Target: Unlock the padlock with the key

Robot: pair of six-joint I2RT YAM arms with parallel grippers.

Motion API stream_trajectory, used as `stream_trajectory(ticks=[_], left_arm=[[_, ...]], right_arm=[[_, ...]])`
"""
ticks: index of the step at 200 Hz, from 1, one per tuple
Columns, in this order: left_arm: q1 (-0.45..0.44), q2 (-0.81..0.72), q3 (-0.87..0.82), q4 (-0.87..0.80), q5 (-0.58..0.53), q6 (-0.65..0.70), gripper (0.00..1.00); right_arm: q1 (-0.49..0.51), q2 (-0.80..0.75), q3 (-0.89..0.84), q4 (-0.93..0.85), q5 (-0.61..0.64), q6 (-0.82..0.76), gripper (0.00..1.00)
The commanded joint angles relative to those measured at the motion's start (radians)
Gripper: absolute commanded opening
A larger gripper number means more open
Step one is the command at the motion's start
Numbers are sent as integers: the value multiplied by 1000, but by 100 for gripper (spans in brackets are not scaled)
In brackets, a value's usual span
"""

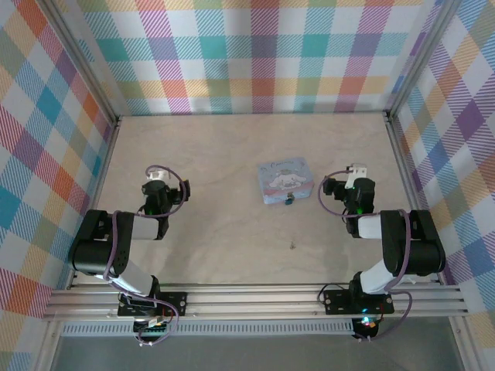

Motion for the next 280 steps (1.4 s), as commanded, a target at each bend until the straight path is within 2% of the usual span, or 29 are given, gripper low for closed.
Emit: stream_trajectory(ticks=[1,183,201,243,266,280], left_arm=[[6,3,12,2,16,-5,100],[5,-8,10,-1,-4,-16,100],[6,-86,20,-80,-42,-29,100],[4,-287,65,-268,-92,-88,100],[4,-371,147,-429,-50,-192,100],[4,-396,225,-556,12,-253,100]], right_arm=[[1,-2,13,4,-16,-1,100],[1,-8,17,-1,-41,-10,100],[0,-73,59,-127,-98,-34,100],[0,-296,128,-433,-27,35,100],[0,-404,208,-660,-24,126,100],[0,-462,249,-780,-48,181,100]])
